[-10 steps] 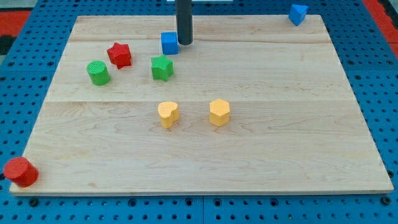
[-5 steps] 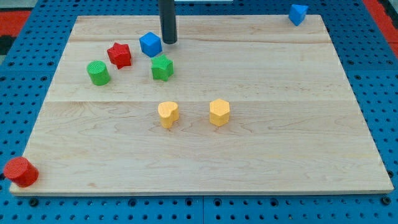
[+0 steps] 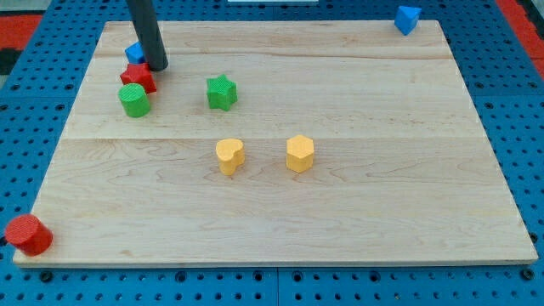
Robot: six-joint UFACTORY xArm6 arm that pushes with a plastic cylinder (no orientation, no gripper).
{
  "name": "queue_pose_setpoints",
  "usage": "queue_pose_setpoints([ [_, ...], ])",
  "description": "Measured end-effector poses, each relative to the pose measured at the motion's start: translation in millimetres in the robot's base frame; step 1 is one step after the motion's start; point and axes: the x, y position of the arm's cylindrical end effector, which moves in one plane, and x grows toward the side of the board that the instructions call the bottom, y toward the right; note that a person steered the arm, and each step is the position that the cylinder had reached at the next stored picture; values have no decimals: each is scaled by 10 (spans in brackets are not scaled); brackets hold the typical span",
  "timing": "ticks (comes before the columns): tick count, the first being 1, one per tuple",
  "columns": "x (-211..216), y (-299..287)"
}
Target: Push the blue cube towards top left
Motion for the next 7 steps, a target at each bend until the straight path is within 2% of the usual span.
queue_pose_setpoints([
  [1,0,-53],
  [3,-386,-248],
  [7,-102,-1179],
])
